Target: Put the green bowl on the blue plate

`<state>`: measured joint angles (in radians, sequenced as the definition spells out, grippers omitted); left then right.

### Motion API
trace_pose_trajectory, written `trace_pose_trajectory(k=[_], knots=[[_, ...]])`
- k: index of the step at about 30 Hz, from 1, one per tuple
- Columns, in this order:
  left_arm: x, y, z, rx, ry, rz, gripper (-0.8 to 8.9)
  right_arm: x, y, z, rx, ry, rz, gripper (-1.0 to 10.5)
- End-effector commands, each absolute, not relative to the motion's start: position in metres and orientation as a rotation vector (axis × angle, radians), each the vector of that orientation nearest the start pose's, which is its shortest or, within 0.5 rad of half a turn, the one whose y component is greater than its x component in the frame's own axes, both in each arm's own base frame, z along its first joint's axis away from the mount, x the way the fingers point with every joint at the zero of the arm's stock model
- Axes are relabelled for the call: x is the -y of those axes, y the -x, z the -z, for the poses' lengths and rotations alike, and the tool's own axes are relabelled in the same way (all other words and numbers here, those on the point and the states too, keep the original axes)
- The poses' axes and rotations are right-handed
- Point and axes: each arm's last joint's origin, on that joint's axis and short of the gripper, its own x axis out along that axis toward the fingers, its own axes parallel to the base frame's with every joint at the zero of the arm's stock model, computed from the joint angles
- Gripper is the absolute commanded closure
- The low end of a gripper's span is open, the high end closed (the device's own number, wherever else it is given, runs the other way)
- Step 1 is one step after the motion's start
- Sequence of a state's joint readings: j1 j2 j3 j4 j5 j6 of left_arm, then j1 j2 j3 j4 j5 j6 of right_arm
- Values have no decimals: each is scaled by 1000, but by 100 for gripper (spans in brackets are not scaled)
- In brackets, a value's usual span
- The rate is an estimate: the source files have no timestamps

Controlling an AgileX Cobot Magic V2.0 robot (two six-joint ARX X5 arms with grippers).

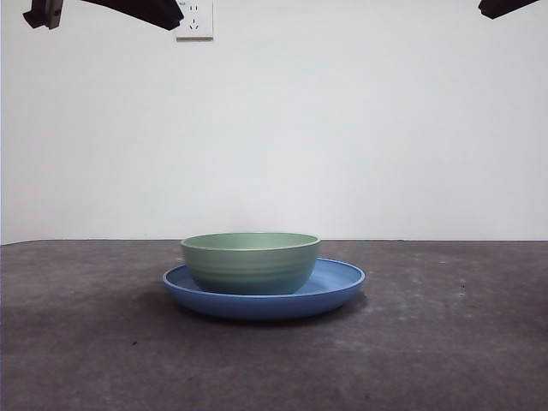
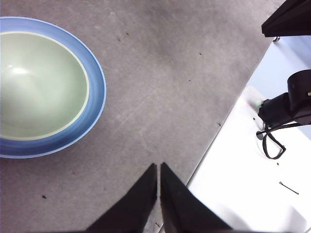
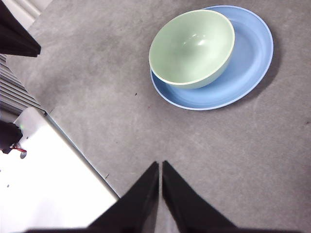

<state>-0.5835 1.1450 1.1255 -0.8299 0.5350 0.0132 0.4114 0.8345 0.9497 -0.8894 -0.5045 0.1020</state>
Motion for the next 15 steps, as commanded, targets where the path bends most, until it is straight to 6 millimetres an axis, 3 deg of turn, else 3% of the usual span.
trace_pose_trajectory(k=[1,10,15], knots=[[135,-174,-333,-866,-39,1074,805,-72,-129,-328,-819,-117,-843,940],[132,-172,-336,-846,-34,1073,805,-72,-129,-328,-819,-117,-843,940],[113,-165,-359,-610,-92,994,805,-72,-129,-328,-820,-117,-842,940]])
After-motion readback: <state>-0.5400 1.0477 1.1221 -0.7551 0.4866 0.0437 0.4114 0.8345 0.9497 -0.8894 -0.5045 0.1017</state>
